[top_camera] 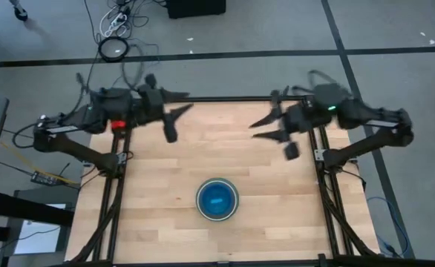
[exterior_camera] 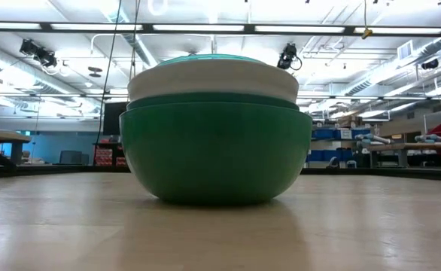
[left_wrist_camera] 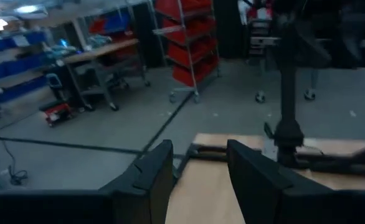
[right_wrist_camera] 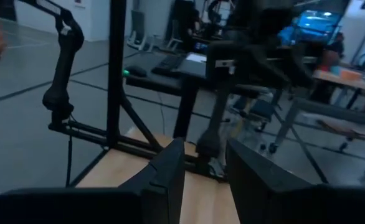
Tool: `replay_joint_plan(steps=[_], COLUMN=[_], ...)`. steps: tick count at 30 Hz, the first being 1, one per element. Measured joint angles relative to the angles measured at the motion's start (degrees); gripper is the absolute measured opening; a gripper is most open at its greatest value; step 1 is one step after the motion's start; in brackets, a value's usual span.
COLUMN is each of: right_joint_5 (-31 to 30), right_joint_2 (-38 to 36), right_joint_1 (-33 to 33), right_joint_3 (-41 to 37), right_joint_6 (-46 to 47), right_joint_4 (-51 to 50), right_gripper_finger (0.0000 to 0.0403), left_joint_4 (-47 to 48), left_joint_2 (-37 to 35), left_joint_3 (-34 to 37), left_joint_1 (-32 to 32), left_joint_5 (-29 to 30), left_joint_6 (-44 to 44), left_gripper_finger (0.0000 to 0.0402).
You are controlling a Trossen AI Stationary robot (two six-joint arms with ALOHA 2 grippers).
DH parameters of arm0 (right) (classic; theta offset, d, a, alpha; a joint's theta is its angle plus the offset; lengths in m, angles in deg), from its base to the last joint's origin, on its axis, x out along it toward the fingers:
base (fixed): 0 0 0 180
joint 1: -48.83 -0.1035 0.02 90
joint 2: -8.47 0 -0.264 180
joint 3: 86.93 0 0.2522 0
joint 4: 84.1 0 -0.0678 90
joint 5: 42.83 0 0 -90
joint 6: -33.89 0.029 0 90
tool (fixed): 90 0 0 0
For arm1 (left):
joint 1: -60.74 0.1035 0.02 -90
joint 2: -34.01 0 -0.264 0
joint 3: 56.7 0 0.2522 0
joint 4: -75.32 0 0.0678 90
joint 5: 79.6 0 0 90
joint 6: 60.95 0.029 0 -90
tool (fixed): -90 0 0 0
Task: Nest bowls inside each other
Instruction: Return to Home Position
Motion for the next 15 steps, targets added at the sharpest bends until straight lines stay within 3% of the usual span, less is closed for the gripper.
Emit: replay_joint_plan(steps=[8, 15], right_joint_5=[0.38, 0.32], right_joint_2=[-19.21, -37.41], right_joint_1=[3.70, 3.65], right_joint_3=[-2.79, -16.93], right_joint_6=[0.52, 5.28], right_joint_4=[-12.44, -11.61], right_gripper_finger=[0.0105, 0.0105], left_joint_4=[-4.81, -9.81], left_joint_2=[-20.49, -36.85], left_joint_3=[16.54, 36.08], left_joint_1=[0.92, 0.70], left_joint_5=[2.87, 5.31], left_joint_6=[-1.86, -8.28], left_gripper_finger=[0.0160, 0.0158])
